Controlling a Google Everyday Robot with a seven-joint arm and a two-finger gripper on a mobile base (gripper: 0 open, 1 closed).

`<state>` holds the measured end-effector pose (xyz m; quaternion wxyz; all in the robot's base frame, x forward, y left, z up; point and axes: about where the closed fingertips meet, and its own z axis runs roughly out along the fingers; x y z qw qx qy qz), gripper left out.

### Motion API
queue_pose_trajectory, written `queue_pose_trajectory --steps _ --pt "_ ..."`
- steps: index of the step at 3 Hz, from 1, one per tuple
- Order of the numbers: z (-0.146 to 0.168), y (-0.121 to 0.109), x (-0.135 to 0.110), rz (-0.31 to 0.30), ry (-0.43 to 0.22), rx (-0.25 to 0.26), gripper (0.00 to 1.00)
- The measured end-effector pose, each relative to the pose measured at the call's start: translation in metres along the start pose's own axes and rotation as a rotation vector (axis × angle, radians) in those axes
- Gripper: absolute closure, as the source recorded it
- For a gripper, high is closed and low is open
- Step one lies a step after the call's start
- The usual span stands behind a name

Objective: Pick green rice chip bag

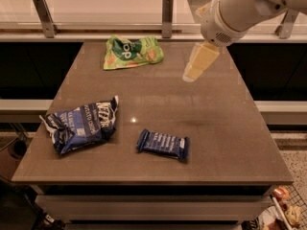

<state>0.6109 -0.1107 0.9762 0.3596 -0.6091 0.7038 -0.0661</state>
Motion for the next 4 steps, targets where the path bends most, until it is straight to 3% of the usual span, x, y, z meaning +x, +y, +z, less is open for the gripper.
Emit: queue_pose_trajectory --steps 1,3,4 --pt "0.031 -0.029 -0.015 0.005 0.033 0.052 0.00" --pt "0.033 -0.031 -0.016 0.005 0.041 0.054 0.00" --pt "0.070 -0.054 -0.029 0.003 0.003 0.048 0.00"
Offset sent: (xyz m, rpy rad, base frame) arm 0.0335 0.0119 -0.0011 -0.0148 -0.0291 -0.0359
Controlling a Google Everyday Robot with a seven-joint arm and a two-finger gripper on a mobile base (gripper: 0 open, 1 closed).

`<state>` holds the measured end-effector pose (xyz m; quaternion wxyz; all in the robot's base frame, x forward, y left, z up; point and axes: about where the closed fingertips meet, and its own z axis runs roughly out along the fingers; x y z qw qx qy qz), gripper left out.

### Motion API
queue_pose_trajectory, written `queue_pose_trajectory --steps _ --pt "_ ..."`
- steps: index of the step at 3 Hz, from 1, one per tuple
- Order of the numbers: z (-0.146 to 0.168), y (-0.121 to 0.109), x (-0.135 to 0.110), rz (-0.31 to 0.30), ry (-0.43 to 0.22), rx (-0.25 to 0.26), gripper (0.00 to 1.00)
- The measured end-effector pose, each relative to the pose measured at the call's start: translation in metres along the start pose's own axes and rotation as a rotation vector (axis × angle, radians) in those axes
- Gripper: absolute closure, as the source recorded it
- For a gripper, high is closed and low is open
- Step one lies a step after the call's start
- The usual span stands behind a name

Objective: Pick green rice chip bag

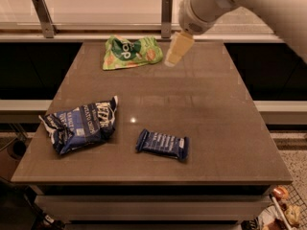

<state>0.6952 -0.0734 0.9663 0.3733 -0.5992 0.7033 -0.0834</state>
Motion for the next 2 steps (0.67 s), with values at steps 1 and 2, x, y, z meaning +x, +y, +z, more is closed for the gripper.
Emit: queue_pose_trajectory --steps 1,2 --pt "0.071 -0.025 -0.021 -0.027 -0.039 -0.040 0.00" --pt "0.120 -0.041 -0.038 -0.046 -0.062 -0.068 0.00"
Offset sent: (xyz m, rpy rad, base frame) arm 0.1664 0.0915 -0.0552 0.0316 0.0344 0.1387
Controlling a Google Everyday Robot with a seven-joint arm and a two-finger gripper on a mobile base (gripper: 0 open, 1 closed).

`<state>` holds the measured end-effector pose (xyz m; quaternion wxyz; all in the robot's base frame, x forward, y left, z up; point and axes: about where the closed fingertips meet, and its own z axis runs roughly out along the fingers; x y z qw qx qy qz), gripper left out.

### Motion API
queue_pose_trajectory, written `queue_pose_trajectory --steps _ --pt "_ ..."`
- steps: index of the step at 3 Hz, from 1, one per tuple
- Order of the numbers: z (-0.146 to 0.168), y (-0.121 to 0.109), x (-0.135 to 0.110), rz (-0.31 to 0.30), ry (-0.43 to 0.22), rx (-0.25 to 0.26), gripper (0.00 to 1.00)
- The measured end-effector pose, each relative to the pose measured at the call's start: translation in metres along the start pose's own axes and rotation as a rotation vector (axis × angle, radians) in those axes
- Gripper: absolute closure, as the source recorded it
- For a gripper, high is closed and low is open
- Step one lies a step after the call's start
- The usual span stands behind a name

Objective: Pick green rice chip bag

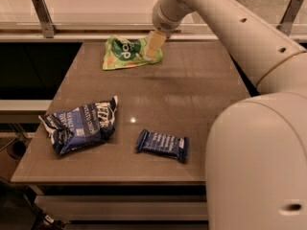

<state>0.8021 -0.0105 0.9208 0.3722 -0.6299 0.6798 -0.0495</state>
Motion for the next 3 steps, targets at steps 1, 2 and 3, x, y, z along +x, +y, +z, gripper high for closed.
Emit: queue_pose_trajectory --steps 1,2,3 --pt "0.031 -0.010 -0.004 -0.002 0.005 -0.013 0.00" --pt "0.058 -0.007 0.005 0.018 0.030 -0.049 0.00" --pt "0.083 0.000 0.015 0.037 0.052 -0.093 0.00"
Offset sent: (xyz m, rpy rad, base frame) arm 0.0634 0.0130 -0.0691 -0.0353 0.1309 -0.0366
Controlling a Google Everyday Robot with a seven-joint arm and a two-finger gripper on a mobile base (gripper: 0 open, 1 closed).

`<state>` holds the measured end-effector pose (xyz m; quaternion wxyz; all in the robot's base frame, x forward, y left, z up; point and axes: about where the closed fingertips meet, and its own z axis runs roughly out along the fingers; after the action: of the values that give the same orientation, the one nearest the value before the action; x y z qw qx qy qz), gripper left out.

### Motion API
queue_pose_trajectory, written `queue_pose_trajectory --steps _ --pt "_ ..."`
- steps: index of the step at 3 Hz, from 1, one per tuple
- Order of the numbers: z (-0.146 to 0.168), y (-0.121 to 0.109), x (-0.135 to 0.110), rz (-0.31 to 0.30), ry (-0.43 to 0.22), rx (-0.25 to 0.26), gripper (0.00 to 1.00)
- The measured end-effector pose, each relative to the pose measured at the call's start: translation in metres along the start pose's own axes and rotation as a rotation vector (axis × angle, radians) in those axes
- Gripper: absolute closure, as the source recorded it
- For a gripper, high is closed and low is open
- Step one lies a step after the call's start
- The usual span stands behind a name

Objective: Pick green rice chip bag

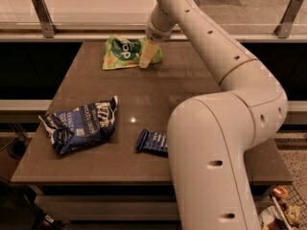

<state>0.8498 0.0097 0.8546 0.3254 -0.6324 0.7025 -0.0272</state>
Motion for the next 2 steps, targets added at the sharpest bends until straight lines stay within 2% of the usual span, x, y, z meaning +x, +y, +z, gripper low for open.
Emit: queue_pose_trajectory --steps 1,2 --pt "0.0236 0.0100 -0.0033 -0.010 0.000 -0.052 0.17" --pt "0.0180 0.0068 -0.0063 -0.010 0.000 -0.052 0.40"
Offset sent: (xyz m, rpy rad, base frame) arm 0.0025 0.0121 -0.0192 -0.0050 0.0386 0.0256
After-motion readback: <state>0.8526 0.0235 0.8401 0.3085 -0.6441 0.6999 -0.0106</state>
